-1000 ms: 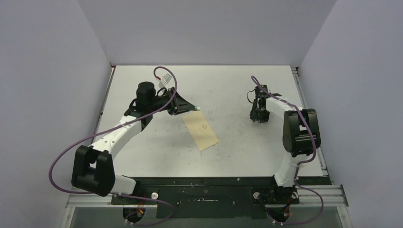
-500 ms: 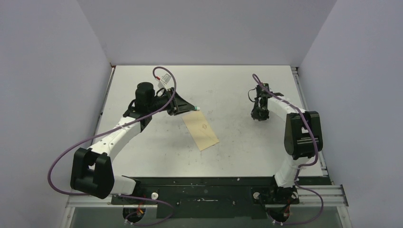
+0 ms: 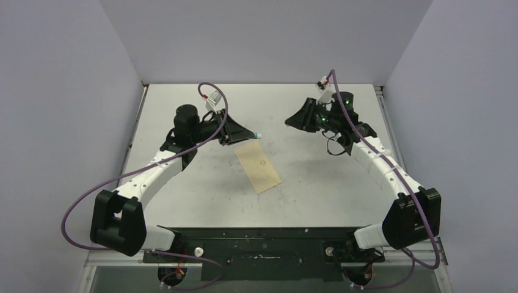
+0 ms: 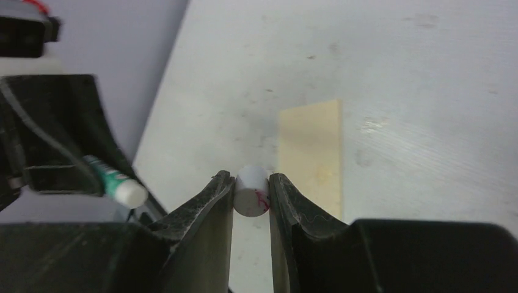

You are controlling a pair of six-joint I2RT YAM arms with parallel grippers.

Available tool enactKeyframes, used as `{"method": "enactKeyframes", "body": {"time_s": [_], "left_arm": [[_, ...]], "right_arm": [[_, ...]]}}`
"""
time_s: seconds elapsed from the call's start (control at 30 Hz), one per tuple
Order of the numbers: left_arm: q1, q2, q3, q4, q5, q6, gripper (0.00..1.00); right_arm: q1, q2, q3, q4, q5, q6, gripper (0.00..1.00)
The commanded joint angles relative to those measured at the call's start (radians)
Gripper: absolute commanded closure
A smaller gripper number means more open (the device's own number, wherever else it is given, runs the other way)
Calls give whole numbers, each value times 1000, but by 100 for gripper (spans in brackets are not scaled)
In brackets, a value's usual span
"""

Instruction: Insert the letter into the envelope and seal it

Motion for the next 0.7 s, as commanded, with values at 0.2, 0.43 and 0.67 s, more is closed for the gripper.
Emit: {"method": "enactKeyframes", "body": {"time_s": [0.2,0.43,0.67], "left_arm": [[-28,6,31,170,43,-75,100],[-30,-6,23,143,5,-47,100],[-30,-16,26,93,-11,-8,100]], "right_arm": [[168,-12,-7,339,-250,245,95],[187,-7,18,287,-262,217,95],[193,-14,35,229,-279,188,95]]}}
